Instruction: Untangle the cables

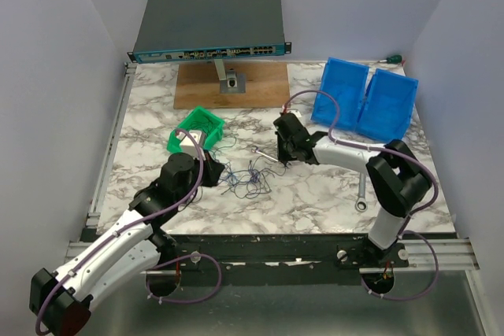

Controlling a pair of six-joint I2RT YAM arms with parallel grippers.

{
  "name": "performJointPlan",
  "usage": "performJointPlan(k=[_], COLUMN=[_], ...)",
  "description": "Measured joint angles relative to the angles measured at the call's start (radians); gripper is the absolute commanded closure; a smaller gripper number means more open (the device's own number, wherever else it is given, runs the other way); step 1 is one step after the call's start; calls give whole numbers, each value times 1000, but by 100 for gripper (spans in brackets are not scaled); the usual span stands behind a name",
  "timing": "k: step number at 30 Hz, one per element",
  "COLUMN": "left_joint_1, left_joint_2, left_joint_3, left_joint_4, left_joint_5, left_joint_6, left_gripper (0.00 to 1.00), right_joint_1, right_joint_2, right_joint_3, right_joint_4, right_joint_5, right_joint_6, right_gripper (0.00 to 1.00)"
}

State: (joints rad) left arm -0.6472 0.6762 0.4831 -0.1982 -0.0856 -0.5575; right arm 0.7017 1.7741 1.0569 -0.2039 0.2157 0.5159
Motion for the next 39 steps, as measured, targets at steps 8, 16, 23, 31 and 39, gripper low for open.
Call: performJointPlan(k=[8, 16, 23, 31, 39], left_joint_1=[0, 0, 8, 112, 163], left_joint_2=[10, 91, 140, 41, -171], left_joint_3=[0, -34, -55, -106, -164], left_joint_4=[7, 63, 84, 36, -5], left_joint_5=[-8, -8, -32, -156, -275], left_joint_6=[12, 11, 7, -102, -191], left_gripper=[100, 100, 100, 100, 97], right_joint_1=[0, 0, 0, 3, -1], right_joint_2=[-156, -410, -569, -708, -813], right_joint_3=[0, 39, 261, 374, 280], right_joint_4=[-46, -139, -251, -344, -344], right_joint_5=[-2, -5, 62, 608, 843], right_joint_6=[-20, -29, -48, -99, -143], right_gripper=[99, 99, 99, 99, 99])
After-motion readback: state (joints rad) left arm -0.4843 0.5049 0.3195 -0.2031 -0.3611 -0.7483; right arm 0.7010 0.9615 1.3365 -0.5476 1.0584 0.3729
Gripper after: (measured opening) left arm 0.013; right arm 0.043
